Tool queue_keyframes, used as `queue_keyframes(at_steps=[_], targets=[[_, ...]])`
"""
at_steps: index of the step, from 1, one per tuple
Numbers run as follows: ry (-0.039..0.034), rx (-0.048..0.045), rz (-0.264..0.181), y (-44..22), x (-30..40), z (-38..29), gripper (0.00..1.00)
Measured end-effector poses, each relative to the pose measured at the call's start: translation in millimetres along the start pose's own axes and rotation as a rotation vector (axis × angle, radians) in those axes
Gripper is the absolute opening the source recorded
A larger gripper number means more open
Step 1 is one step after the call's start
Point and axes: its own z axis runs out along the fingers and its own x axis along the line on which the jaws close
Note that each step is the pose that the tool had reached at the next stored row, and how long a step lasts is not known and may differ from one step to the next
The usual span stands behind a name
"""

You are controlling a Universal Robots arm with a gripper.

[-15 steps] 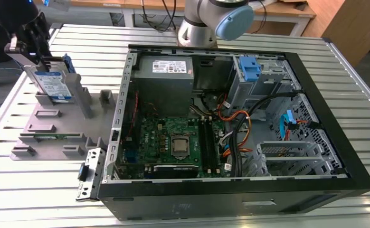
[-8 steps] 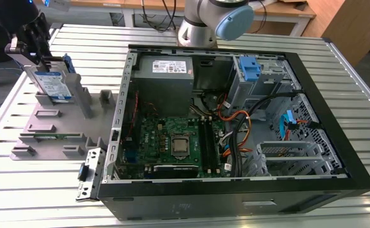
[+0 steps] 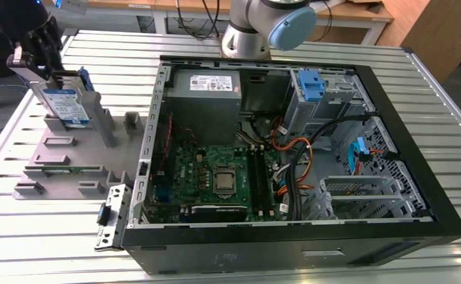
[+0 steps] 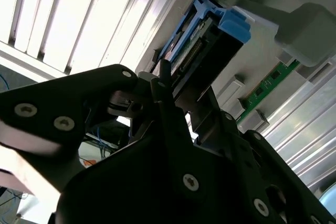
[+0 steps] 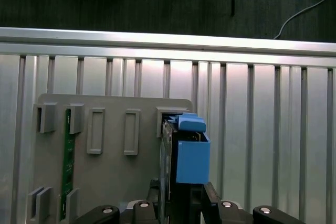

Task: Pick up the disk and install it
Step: 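Pick up the disk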

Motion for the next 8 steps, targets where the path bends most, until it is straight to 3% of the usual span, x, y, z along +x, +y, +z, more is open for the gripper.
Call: queue_keyframes(at_steps=[1, 8], targets=[[0.0002, -0.0001, 0.0, 0.0, 0.0, 0.0, 0.37], [0.0, 0.0, 0.0, 0.0, 0.0, 0.2, 0.35]])
